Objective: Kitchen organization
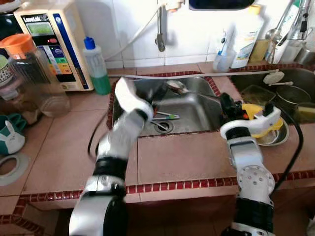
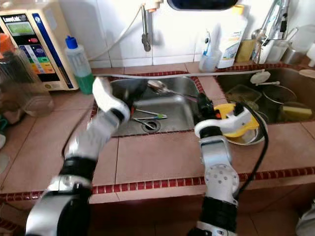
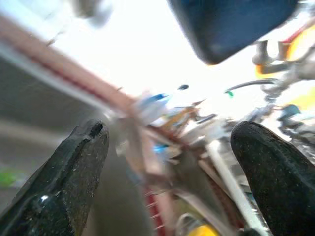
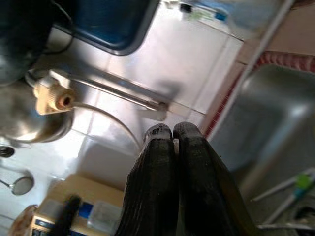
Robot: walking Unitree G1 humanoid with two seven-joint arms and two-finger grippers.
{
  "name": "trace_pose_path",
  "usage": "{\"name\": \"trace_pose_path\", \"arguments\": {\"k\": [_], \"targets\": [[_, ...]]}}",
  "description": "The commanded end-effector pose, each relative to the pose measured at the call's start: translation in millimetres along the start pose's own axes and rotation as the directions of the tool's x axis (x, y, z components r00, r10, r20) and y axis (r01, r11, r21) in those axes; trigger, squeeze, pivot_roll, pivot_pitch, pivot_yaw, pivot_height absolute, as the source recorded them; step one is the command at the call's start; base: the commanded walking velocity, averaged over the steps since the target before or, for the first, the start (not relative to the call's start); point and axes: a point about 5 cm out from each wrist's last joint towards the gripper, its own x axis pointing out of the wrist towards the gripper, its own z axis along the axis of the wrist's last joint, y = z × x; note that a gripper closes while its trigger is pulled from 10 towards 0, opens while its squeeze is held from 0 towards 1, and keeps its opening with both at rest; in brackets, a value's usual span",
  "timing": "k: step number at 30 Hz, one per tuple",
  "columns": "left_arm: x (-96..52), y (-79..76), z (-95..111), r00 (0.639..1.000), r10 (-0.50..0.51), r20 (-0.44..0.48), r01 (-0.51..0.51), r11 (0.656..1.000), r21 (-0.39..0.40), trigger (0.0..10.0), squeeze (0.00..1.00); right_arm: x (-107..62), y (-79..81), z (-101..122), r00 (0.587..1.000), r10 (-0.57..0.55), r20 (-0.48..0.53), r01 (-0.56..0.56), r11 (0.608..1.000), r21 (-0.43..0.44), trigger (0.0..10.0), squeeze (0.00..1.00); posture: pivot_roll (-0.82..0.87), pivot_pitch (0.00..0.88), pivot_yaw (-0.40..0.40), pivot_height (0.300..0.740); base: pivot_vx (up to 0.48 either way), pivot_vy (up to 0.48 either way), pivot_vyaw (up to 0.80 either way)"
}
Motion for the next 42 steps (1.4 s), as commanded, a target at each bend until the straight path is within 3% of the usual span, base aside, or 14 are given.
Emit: {"name": "trace_pose_path", "arguments": {"k": [1,3,4,9,14,18,24,31,35,37,40,42], "targets": [[11.5,-28.4,-40,0.995,-0.069,-0.078,0.062,0.994,-0.095,10.0,0.00,3.9,5.4,0,0.999,0.018,0.028,-0.018,1.000,-0.010,10.0,0.00,0.06,0.000,0.064,0.740,0.000,0.000,0.00],[14.7,-34.6,-36,0.993,-0.102,-0.060,0.103,0.995,0.006,10.0,0.00,5.8,8.8,5,0.999,0.017,0.048,-0.010,0.991,-0.136,10.0,0.00,0.06,0.000,0.065,0.740,0.000,0.000,0.00],[15.4,-35.4,-36,0.993,-0.106,-0.058,0.107,0.994,0.014,10.0,0.00,6.1,9.6,5,0.999,0.019,0.050,-0.011,0.989,-0.146,10.0,0.00,0.06,0.000,0.065,0.740,0.000,0.000,0.00],[18.5,-34.4,-33,0.993,-0.093,-0.066,0.092,0.996,-0.018,10.0,0.00,6.4,11.8,8,0.997,0.026,0.068,-0.014,0.985,-0.169,10.0,0.00,0.06,0.000,0.066,0.740,0.000,0.000,0.00],[15.0,-24.0,-37,0.996,-0.048,-0.074,0.045,0.998,-0.040,10.0,0.00,9.9,16.6,18,0.990,0.027,0.136,0.009,0.965,-0.261,10.0,0.00,0.06,0.000,0.069,0.740,0.000,0.000,0.00],[12.5,-16.0,-49,0.994,-0.018,-0.111,-0.002,0.984,-0.179,10.0,0.00,16.0,19.3,19,0.987,0.030,0.155,0.003,0.978,-0.206,10.0,0.00,0.06,0.000,0.069,0.740,0.000,0.000,0.00],[18.5,-27.7,-59,0.989,-0.054,-0.136,0.011,0.956,-0.294,10.0,0.00,20.6,20.2,14,0.988,0.019,0.152,-0.004,0.995,-0.100,10.0,0.00,0.06,0.000,0.063,0.740,0.000,0.000,0.00],[22.2,-38.2,-63,0.985,-0.095,-0.144,0.049,0.953,-0.300,10.0,0.00,20.8,18.4,11,0.989,-0.009,0.147,0.018,0.998,-0.061,10.0,0.00,0.05,0.000,0.064,0.740,0.000,0.000,0.00],[28.8,-58.1,-67,0.973,-0.169,-0.155,0.109,0.937,-0.332,10.0,0.00,16.6,10.1,-5,0.996,-0.061,0.071,0.063,0.998,-0.026,10.0,0.00,0.04,0.000,0.066,0.740,0.000,0.000,0.00],[28.6,-58.9,-68,0.972,-0.172,-0.157,0.112,0.937,-0.331,10.0,0.00,16.2,9.4,-8,0.996,-0.066,0.057,0.068,0.997,-0.026,10.0,0.00,0.04,0.000,0.066,0.740,0.000,0.000,0.00],[26.1,-57.3,-71,0.969,-0.179,-0.170,0.116,0.939,-0.325,10.0,0.00,12.3,13.0,-30,0.998,-0.030,-0.054,0.031,0.999,0.013,10.0,0.00,0.04,0.000,0.065,0.740,0.000,0.000,0.00],[24.7,-53.8,-71,0.970,-0.172,-0.174,0.111,0.943,-0.315,10.0,0.00,10.1,12.1,-32,0.998,-0.034,-0.051,0.034,0.999,0.004,10.0,0.00,0.04,0.000,0.064,0.740,0.000,0.000,0.00]]}}
